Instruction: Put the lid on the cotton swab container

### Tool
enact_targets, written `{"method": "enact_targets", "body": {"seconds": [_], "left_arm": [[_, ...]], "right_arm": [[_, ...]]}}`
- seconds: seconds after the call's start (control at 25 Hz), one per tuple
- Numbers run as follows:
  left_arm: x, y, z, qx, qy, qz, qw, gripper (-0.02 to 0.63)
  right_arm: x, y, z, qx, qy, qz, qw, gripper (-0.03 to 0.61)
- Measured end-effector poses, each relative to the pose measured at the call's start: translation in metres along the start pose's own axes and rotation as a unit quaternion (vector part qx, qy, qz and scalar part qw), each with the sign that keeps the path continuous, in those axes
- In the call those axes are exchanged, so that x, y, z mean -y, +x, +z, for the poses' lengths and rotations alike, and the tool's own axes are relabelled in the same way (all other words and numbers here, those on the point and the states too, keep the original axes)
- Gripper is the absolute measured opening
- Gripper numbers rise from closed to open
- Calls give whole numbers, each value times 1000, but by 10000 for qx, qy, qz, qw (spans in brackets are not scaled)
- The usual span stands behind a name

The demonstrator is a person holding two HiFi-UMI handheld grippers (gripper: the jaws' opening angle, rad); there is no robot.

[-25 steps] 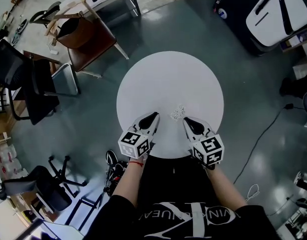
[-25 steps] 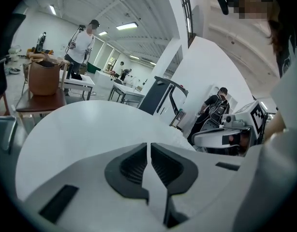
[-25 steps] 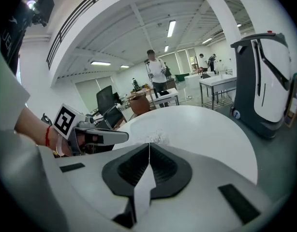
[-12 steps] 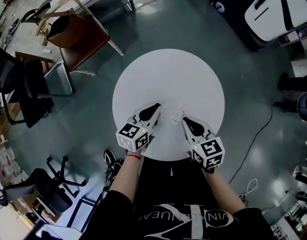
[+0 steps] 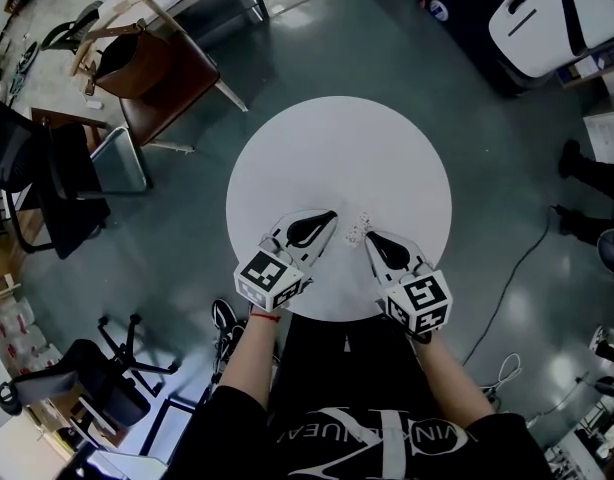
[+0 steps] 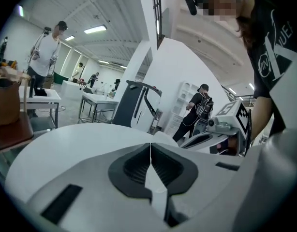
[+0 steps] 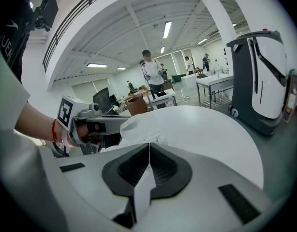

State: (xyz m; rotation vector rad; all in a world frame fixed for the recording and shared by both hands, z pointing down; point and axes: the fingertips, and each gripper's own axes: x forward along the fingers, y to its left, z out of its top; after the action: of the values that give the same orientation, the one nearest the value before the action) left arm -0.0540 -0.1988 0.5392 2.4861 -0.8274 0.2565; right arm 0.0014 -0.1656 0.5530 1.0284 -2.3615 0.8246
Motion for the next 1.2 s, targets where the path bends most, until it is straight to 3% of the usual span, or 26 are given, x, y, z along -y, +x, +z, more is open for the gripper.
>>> {"method": "enact_targets", "body": {"seconds": [0.16,0.44,0.76,1.2], "left_arm": [[13,3,8,-176,461,-158,9987,8],[34,8,26,-105,967,-254,9949,8],[56,18,12,-594,1493,-475,9859,8],[63,23,-10,-774,1538,-493,9838,8]], "right_arm": [[-1,1,1,67,22,38,10000,3],[-3,-1,0,161,117,11,9998,3],[-7,-1,0,247,67,3,9997,3],[-1,-17,23,732,-186,-243,9968,3]]}}
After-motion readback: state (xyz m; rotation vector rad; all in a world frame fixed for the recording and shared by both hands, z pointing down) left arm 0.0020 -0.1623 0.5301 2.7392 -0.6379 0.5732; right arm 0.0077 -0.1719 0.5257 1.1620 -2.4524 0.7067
